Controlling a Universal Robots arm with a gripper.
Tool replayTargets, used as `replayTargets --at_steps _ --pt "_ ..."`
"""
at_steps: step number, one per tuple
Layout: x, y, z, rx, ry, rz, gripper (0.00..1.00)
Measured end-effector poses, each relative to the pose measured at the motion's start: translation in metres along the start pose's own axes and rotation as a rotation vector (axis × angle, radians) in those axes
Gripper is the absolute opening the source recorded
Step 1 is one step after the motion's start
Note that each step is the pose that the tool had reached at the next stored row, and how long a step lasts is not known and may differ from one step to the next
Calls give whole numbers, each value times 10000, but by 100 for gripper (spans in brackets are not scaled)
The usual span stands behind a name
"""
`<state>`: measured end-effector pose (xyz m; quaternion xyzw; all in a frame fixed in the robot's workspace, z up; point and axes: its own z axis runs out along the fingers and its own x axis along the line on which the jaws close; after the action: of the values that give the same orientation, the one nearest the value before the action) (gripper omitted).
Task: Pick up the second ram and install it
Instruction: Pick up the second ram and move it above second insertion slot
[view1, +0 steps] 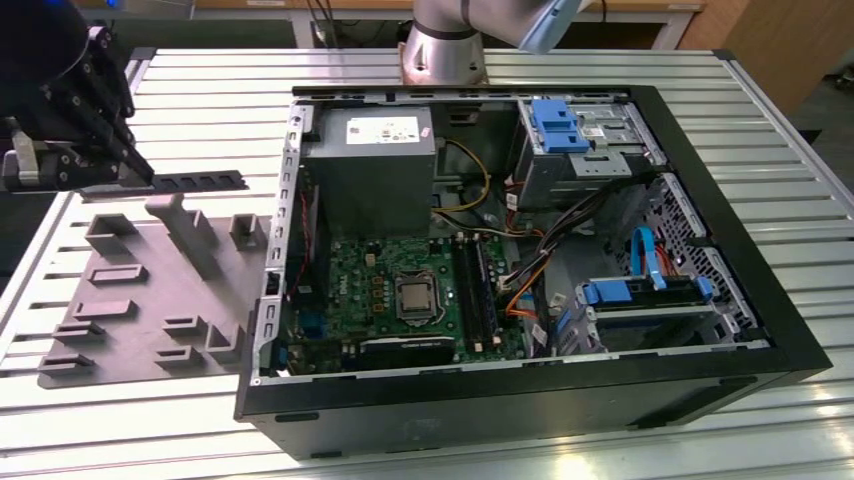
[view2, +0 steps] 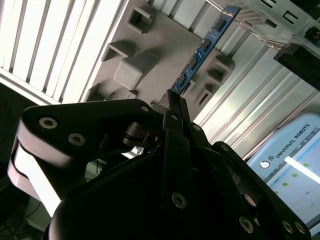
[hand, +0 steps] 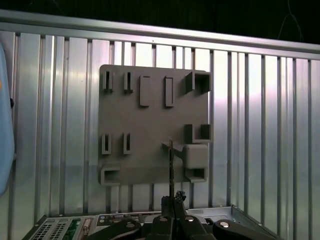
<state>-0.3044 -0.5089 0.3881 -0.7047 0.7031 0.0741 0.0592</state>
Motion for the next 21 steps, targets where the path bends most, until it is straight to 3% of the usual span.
replayTargets --at_steps 21 --pt "0 -219 -4 0 0 1 12"
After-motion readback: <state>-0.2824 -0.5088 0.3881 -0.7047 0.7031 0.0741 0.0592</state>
